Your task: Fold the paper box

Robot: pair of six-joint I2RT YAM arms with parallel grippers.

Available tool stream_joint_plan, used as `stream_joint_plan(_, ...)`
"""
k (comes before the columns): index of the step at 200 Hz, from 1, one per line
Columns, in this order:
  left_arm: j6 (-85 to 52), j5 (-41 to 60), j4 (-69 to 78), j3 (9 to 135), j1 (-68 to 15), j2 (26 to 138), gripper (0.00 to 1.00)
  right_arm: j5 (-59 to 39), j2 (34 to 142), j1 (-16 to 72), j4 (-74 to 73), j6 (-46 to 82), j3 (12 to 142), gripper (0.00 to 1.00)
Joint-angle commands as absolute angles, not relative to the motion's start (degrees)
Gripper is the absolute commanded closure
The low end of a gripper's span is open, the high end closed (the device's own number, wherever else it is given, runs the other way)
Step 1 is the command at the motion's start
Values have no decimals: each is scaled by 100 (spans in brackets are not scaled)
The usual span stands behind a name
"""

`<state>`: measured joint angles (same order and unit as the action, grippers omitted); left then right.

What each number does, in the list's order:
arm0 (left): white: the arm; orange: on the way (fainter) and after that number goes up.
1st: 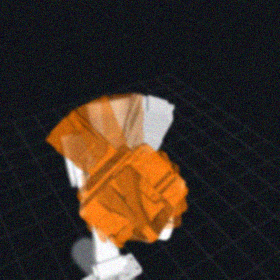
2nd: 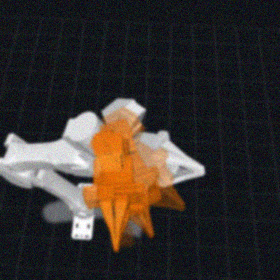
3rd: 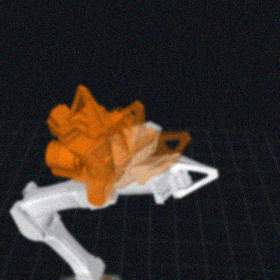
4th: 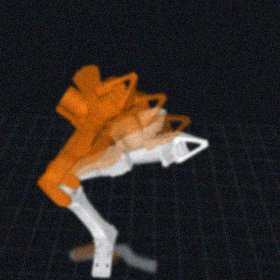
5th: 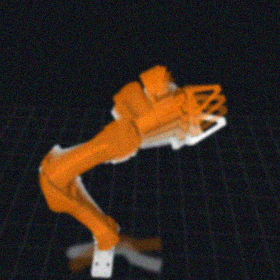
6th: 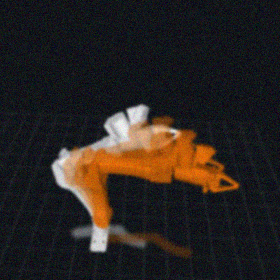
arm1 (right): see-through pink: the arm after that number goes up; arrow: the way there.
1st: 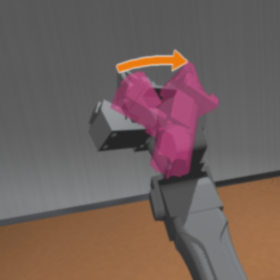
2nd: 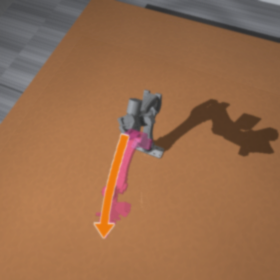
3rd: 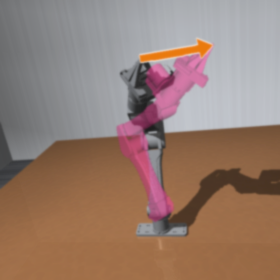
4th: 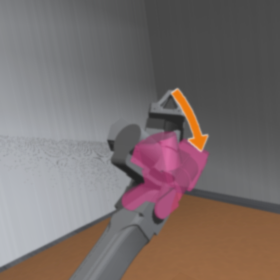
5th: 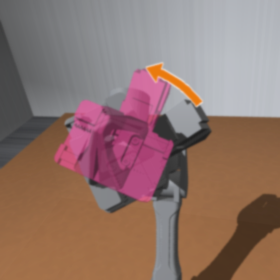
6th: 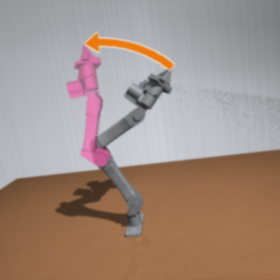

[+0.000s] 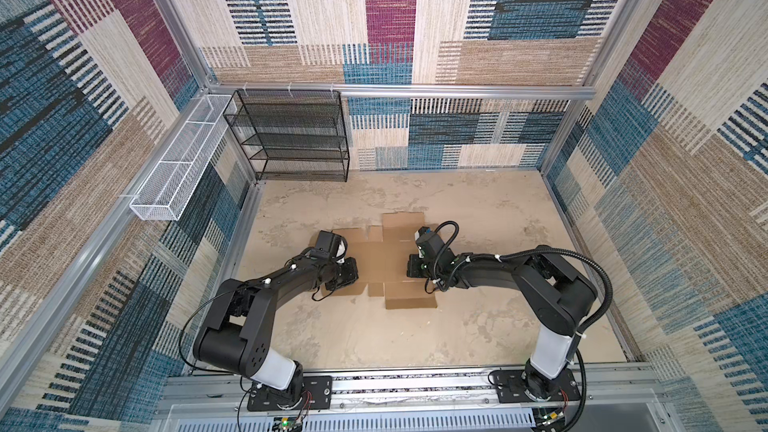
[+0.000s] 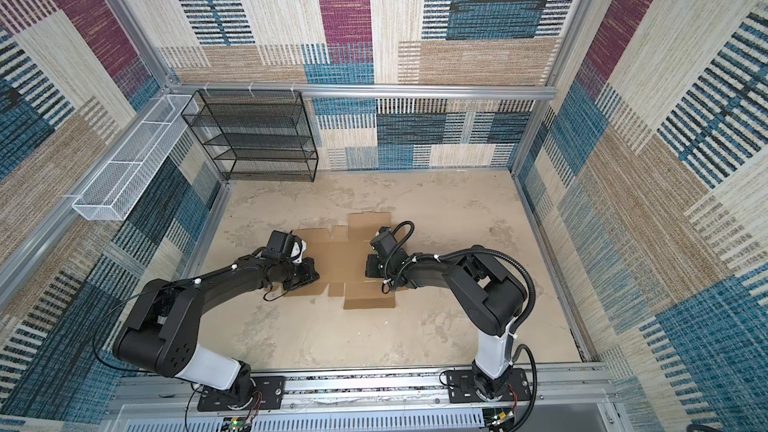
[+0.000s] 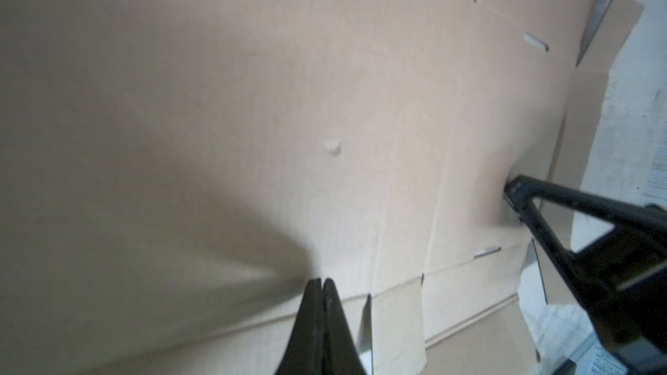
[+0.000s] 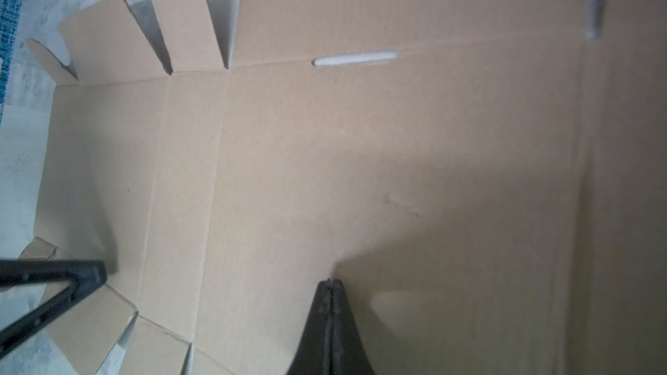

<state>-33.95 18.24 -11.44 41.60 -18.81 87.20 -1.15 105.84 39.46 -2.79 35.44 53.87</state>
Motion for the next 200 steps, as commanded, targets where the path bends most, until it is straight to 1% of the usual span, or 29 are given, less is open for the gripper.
stream_joint_plan(1, -3758, 1939, -1108, 4140, -2074, 8632, 100, 55, 10814, 3822, 266, 3120, 5701, 96)
stream_joint_plan(55, -4051, 2074, -993, 4139, -2555, 8561, 100, 7, 11658, 3674, 722, 2582, 7010, 95)
stream_joint_plan(76, -4111, 2036, -1000, 4172, -2641, 8455, 100, -7, 11736, 3665, 826, 2480, 7224, 95)
stream_joint_plan(92, -3941, 1796, -1355, 4374, -2646, 8304, 100, 19, 11684, 3665, 869, 2422, 7233, 95)
stream_joint_plan(116, -3479, 1134, -2216, 4962, -2593, 8201, 100, 9, 11549, 3665, 815, 2413, 7061, 95)
stream_joint_plan(149, -3054, 554, -2642, 5455, -2169, 8326, 100, -67, 11369, 3665, 651, 2461, 6743, 95)
stream_joint_plan(170, -2930, 668, -2574, 5562, -1714, 8644, 100, -100, 11338, 3661, 650, 2461, 6669, 95)
stream_joint_plan(200, -2717, 595, -2497, 5701, -1336, 9220, 100, -134, 11312, 3663, 667, 2422, 6632, 95)
